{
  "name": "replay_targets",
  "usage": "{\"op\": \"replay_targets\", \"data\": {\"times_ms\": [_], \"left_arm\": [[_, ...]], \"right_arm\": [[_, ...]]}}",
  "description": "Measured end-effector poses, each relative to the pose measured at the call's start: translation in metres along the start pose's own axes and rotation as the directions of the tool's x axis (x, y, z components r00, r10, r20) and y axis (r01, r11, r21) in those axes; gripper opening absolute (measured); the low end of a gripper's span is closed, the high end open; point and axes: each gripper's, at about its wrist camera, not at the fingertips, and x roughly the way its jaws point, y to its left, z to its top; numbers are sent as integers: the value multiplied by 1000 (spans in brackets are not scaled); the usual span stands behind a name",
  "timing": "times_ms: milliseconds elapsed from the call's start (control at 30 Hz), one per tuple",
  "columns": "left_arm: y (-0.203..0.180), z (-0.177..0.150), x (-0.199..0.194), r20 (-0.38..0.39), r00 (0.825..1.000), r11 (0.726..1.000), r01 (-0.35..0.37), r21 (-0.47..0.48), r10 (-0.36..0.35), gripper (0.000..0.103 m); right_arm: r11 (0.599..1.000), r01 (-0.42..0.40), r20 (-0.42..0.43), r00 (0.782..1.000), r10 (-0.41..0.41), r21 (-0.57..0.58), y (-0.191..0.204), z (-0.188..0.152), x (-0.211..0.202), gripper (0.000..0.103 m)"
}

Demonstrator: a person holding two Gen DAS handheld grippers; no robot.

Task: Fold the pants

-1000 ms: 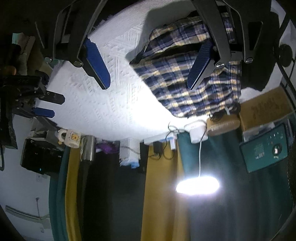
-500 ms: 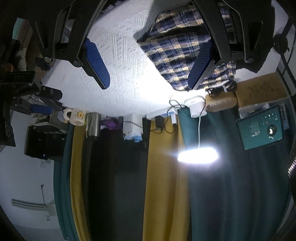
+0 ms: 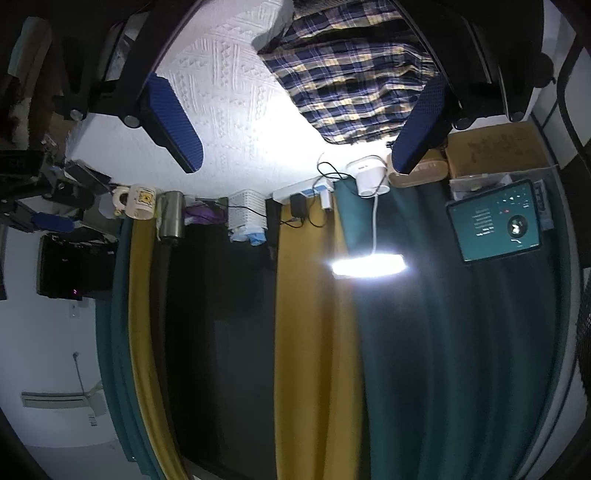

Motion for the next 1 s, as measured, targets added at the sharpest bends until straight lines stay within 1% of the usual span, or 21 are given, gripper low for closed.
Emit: {"op": "replay_targets", "data": {"times_ms": [67,167,233,300,333,400,467,767,967,1000], "left_arm": [[2,5,-5,21,1000,1000,-14,-11,14,101],[2,12,-14,53,997,999,-49,-3,49,101],[1,16,-19,72,996,998,-61,10,60,102],[0,21,-25,99,993,998,-64,14,62,102],[0,24,-29,117,991,998,-62,13,60,102],[-1,29,-38,154,986,998,-63,7,61,102],[-1,34,-43,175,982,997,-71,-3,70,102],[0,48,-62,241,968,997,-67,-34,74,102],[-4,52,-74,284,956,997,-74,-17,76,102],[-5,53,-76,289,953,996,-88,-12,88,102]], "right_arm": [[1000,2,21,1000,-3,11,-3,6,-7,93],[1000,19,49,999,-20,14,-5,14,-18,93],[999,29,72,997,-30,16,-6,18,-26,96],[999,37,97,995,-39,22,-8,21,-33,101],[999,40,110,993,-43,25,-8,23,-38,102],[999,43,129,991,-47,29,-9,27,-44,102],[998,48,145,988,-52,32,-11,31,-51,102],[998,57,210,976,-61,26,-12,45,-71,103],[997,58,245,967,-67,45,-17,49,-81,103],[997,56,248,967,-66,47,-16,49,-82,103]]}}
